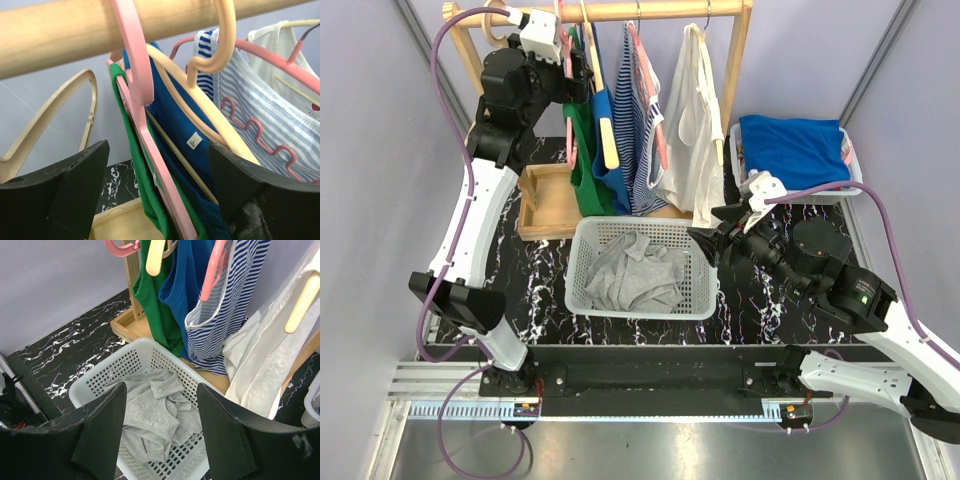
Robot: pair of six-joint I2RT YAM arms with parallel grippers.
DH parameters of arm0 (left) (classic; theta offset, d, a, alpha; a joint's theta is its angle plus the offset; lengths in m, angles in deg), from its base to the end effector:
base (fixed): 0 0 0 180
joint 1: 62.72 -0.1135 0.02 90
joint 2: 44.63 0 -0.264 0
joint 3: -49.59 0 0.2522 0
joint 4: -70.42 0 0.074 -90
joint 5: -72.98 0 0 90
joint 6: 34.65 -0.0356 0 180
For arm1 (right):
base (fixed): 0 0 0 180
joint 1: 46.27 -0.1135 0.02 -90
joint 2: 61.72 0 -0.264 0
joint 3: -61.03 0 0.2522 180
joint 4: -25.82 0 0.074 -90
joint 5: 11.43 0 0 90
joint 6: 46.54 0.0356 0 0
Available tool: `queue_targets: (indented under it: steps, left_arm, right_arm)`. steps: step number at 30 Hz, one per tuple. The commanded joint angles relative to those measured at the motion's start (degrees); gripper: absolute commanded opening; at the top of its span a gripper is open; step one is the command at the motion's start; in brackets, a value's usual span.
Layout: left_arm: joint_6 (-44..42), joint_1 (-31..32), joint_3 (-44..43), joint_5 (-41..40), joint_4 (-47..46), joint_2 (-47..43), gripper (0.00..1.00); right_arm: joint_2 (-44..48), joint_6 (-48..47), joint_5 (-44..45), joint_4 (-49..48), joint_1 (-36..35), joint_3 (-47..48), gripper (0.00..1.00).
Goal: Remove the tank top from the hanger
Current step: Pick up the hanger from the clothesline.
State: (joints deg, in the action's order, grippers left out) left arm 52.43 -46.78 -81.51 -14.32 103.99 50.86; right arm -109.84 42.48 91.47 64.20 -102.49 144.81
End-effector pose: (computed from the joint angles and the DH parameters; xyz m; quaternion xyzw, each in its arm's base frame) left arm 0.3455 -0.1004 0.5270 0.1305 0.6821 -0.0978 0.7129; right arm 0.0940 0.1263 0.4519 -0.2762 0.6685 0.2459 0.6453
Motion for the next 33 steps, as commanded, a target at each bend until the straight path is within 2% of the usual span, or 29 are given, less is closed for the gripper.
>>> queue_targets:
  steps: [1,7,8,9,12,21,27,29,32,33]
  left_arm:
    - [-0.86,-0.47,1.06,-2.08,-1.71,-1.79,0.84]
    - [-2.27,-1.0,2.64,-1.38,0.13,-2.67,0.78]
    - [-2.35,-1.09,3.08,-0.95,0.31,-2.84,0.76]
    - [-2.62,-1.27,3.17,-0.33,0.66,-2.93,0.66]
    - [-2.97,-1.53,3.78,0.2,1.28,-3.2,0.51]
    - [-3.58,-1.62,2.38,1.17,2.07,-2.15,0.41]
    - [-4.55,-1.62,1.06,3.19,2.77,-0.65,0.21]
    - [-4.9,-1.62,-0.43,3.1,2.95,-0.04,0.1]
    - [-4.73,-1.97,-3.32,3.01,2.6,1.02,0.0]
    - [-4.73,-2.14,-4.29,3.01,2.86,1.8,0.0]
  right_arm:
    - [0.48,0.36,1.33,-3.18,0.06,0.38,0.67]
    - [1.18,-0.08,1.59,-3.09,0.06,0.38,0.67]
    - [1.18,-0.17,1.68,-3.0,-0.02,0.38,0.67]
    - [1.36,-0.26,1.68,-3.0,0.15,0.47,0.67]
    - [1.88,-0.34,2.03,-3.09,0.07,0.29,0.67]
    - [3.03,-0.43,2.74,-3.09,0.06,-0.41,0.67]
    - [2.86,-0.52,2.82,-3.0,0.06,-0.59,0.67]
    - [2.59,-0.78,2.83,-3.09,0.06,-0.59,0.67]
    - [2.07,-1.22,3.0,-3.09,0.06,-0.5,0.66]
    - [1.89,-1.22,3.0,-3.09,-0.02,-0.41,0.66]
